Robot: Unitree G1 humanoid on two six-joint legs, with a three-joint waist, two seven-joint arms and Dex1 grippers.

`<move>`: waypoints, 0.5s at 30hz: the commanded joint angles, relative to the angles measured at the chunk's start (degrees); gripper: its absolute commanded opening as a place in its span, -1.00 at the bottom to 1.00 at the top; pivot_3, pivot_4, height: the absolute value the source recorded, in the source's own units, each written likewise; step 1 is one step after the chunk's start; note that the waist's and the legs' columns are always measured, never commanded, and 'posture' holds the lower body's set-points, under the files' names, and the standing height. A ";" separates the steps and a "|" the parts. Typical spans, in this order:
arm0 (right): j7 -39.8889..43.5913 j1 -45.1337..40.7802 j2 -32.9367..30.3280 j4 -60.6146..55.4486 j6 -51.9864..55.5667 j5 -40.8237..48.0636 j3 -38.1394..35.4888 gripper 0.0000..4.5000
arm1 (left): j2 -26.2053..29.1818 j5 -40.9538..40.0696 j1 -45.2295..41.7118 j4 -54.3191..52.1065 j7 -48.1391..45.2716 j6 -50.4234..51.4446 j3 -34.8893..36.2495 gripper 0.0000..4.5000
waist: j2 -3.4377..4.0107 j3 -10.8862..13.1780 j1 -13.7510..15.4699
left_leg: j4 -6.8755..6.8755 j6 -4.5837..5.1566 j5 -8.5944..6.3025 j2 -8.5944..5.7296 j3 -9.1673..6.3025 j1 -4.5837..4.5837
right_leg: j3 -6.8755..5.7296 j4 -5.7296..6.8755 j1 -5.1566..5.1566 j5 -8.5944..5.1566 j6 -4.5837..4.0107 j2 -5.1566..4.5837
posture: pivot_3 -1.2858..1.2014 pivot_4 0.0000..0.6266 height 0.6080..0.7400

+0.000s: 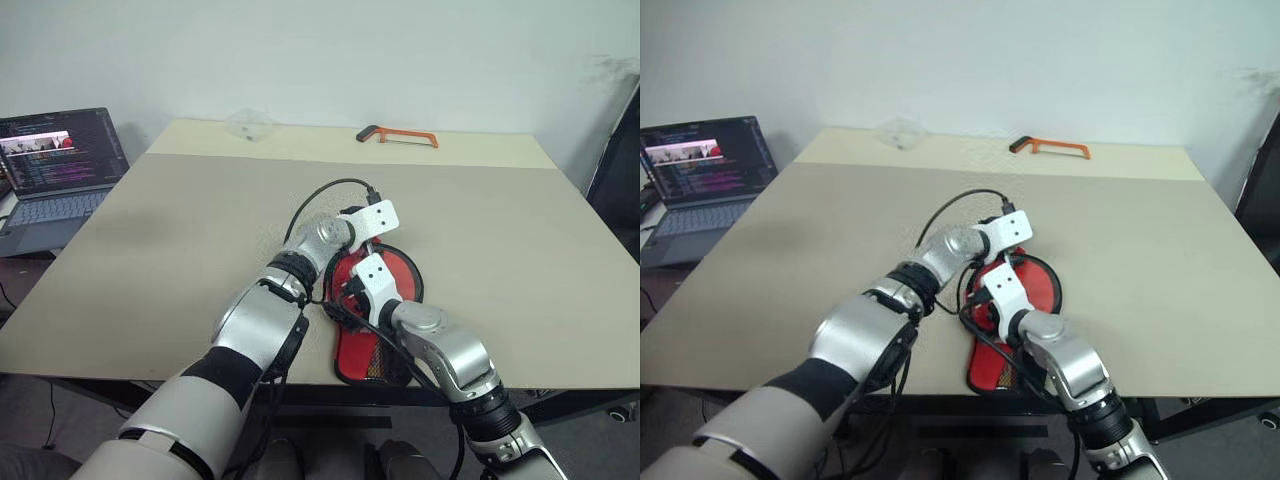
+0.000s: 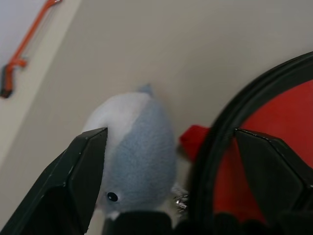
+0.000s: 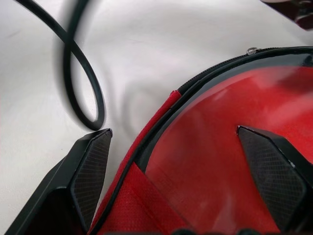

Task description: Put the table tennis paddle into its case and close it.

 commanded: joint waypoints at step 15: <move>19.62 -4.83 -19.88 -18.16 13.26 17.94 -11.66 1.00 | 21.84 -27.73 17.59 -43.67 -41.54 19.00 10.92 0.98 | 0.15 0.09 -0.66 | -0.02 0.01 0.00 0.05 -0.06 -0.12 | -0.06 -0.02 -0.04 0.13 -0.31 -0.01 | 0.03 -0.52 1.00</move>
